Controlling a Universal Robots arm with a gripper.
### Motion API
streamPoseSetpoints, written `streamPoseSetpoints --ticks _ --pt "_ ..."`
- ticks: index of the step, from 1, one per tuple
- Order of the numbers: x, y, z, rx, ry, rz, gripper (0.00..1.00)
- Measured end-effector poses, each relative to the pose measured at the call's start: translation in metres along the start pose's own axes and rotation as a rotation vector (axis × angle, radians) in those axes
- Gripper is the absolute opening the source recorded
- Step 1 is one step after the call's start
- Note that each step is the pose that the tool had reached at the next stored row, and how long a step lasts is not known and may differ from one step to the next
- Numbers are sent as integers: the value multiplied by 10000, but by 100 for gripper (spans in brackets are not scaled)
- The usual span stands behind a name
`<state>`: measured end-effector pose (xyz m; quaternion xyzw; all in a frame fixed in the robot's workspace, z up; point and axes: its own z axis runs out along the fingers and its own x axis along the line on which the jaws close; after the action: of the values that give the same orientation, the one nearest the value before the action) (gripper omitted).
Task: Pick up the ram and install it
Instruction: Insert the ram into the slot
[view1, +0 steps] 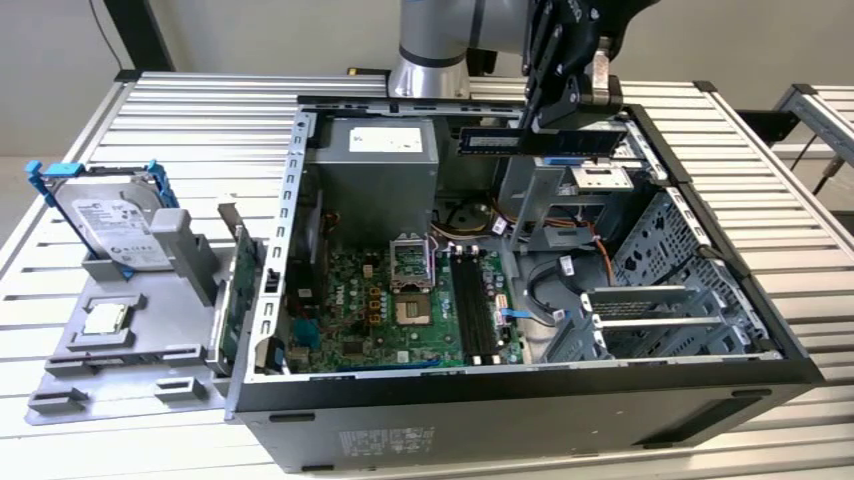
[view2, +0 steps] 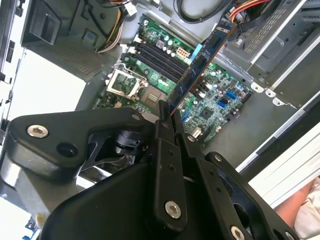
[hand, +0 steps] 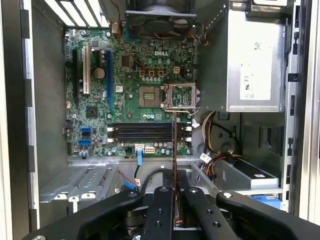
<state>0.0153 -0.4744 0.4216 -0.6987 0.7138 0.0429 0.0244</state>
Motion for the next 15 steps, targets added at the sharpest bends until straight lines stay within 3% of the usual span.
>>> streamPoseSetpoints --ticks 9,15 --pt "-1 1 0 3 -1 28 0" --pt "-1 0 0 28 -9 300 0"
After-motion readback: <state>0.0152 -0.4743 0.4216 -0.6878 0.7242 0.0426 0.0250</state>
